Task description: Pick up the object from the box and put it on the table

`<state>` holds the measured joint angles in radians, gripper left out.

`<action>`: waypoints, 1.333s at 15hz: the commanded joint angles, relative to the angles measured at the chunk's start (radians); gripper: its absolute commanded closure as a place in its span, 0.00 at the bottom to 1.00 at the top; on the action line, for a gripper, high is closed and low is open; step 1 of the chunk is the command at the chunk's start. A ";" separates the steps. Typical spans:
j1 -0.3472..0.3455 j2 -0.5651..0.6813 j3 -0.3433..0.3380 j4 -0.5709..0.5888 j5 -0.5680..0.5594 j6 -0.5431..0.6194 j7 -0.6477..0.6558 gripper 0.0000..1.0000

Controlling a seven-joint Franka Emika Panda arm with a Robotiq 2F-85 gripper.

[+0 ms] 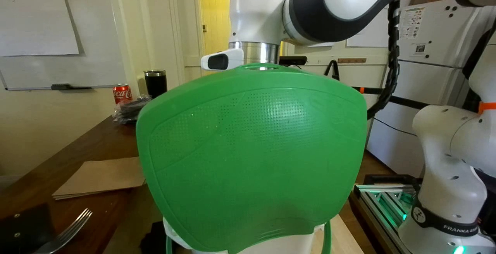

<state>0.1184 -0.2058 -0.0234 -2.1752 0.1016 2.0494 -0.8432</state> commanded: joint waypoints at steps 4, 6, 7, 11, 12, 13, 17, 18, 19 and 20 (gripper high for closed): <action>-0.005 0.020 0.017 0.002 0.009 -0.003 -0.028 0.00; -0.005 0.021 0.017 0.002 0.009 -0.003 -0.029 0.00; -0.003 0.031 0.018 0.004 0.021 -0.009 -0.018 0.00; 0.002 0.049 0.028 -0.002 0.046 0.002 0.014 0.00; 0.003 0.054 0.030 -0.003 0.059 0.003 0.015 0.00; 0.002 0.059 0.031 -0.004 0.074 0.002 0.015 0.00; -0.002 0.089 0.033 -0.012 0.122 0.012 0.018 0.00; -0.003 0.097 0.033 -0.018 0.135 0.021 0.011 0.00; -0.004 0.106 0.034 -0.019 0.145 0.025 0.012 0.00; -0.006 0.113 0.034 -0.022 0.156 0.031 0.009 0.00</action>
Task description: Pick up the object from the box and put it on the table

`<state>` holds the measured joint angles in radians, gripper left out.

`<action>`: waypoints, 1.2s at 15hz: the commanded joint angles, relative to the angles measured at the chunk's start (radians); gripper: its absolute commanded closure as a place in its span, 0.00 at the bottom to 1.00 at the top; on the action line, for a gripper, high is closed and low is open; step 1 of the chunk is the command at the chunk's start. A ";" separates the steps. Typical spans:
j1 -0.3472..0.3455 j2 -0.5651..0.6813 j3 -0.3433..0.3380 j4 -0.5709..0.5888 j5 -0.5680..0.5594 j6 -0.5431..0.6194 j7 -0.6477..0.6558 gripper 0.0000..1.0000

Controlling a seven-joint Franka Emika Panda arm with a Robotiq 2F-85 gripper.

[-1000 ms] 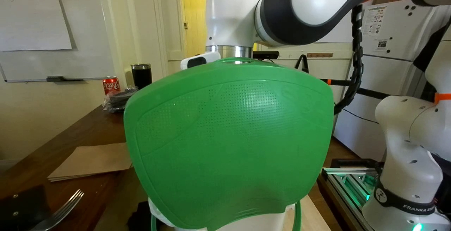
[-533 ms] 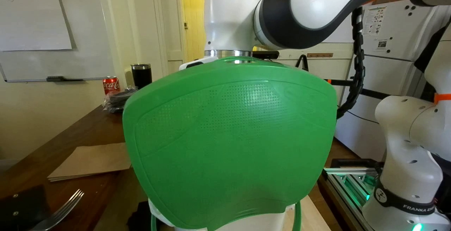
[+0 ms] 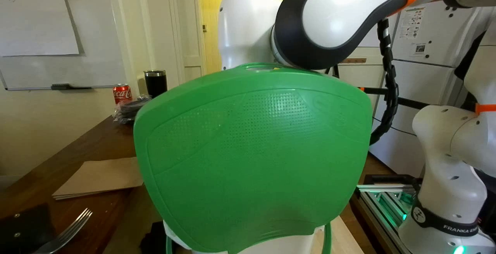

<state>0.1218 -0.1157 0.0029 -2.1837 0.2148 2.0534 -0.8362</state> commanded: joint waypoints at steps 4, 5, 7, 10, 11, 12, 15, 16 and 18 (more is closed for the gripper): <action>-0.012 0.039 0.017 -0.026 0.061 0.070 0.022 0.00; -0.012 0.043 0.020 -0.029 0.055 0.085 0.036 0.00; -0.012 0.044 0.027 -0.039 0.037 0.127 0.063 0.00; -0.006 0.041 0.041 -0.066 0.009 0.187 0.089 0.00; -0.005 0.041 0.045 -0.071 0.002 0.200 0.094 0.00; -0.003 0.039 0.049 -0.079 -0.005 0.209 0.096 0.00; 0.002 0.033 0.061 -0.089 -0.035 0.209 0.072 0.00; 0.004 0.033 0.068 -0.094 -0.054 0.211 0.065 0.00; 0.008 0.039 0.080 -0.107 -0.092 0.214 0.056 0.00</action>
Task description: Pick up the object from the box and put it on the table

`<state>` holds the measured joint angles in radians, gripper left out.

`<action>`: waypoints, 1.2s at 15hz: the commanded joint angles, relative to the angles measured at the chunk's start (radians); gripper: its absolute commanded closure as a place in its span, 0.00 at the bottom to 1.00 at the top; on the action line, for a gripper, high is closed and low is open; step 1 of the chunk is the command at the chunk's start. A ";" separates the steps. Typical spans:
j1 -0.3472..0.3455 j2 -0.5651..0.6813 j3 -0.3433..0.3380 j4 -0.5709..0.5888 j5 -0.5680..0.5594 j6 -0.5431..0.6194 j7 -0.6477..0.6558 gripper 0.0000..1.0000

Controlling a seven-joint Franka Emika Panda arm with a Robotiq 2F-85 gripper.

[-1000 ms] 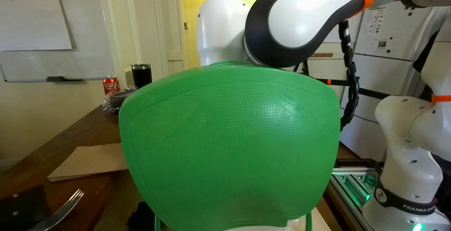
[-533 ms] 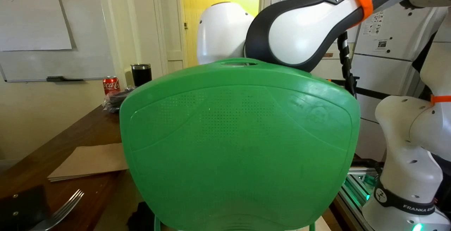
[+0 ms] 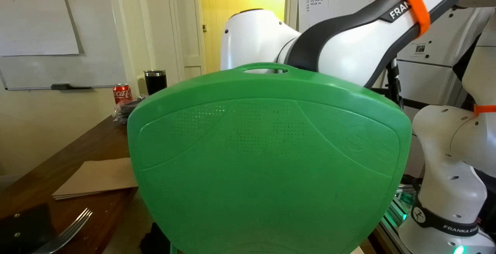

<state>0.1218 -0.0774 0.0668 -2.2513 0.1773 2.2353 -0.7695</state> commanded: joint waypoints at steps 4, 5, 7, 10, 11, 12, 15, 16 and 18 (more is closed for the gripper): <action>0.013 0.019 0.034 -0.061 -0.114 0.053 -0.008 0.00; 0.014 0.023 0.038 -0.066 -0.124 0.064 -0.007 0.00; 0.016 0.033 0.044 -0.073 -0.146 0.076 0.000 0.00; 0.015 0.047 0.048 -0.087 -0.173 0.106 0.012 0.00; 0.014 0.053 0.049 -0.087 -0.180 0.111 0.016 0.00; 0.013 0.058 0.050 -0.090 -0.189 0.120 0.022 0.00; 0.011 0.069 0.050 -0.097 -0.200 0.135 0.027 0.00; 0.011 0.071 0.049 -0.099 -0.203 0.135 0.031 0.00; 0.011 0.074 0.050 -0.102 -0.208 0.134 0.038 0.00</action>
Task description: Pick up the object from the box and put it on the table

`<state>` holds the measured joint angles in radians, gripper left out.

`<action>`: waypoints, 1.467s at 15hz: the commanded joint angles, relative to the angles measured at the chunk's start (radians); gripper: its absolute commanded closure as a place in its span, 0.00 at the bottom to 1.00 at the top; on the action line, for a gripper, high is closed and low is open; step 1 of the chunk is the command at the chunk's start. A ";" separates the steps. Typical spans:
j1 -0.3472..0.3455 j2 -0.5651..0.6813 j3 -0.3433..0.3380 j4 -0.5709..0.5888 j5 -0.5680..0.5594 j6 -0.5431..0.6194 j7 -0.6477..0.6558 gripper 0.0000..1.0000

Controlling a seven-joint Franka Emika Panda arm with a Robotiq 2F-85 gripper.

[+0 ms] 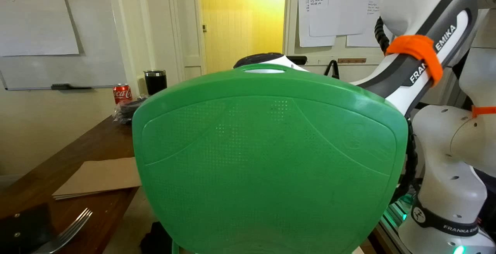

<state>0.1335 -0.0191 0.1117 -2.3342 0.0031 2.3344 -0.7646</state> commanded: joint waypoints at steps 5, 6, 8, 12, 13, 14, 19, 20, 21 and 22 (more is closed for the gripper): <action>0.001 0.037 0.009 -0.014 -0.069 0.019 0.076 0.00; 0.001 0.041 0.010 -0.014 -0.076 0.018 0.082 0.00; 0.002 0.052 0.011 -0.011 -0.089 0.014 0.089 0.04; 0.000 0.062 0.012 -0.005 -0.109 0.006 0.106 0.40; -0.002 0.059 0.012 -0.003 -0.105 0.002 0.107 0.48; -0.003 0.056 0.011 -0.002 -0.108 0.001 0.113 0.57; -0.012 0.029 0.004 0.009 -0.084 -0.010 0.122 0.88; -0.013 0.023 0.002 0.009 -0.081 -0.010 0.124 0.95; -0.016 0.017 0.000 0.010 -0.078 -0.011 0.129 0.98; -0.019 0.011 -0.003 0.010 -0.076 -0.011 0.134 1.00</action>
<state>0.1257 0.0086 0.1141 -2.3272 -0.0796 2.3341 -0.6500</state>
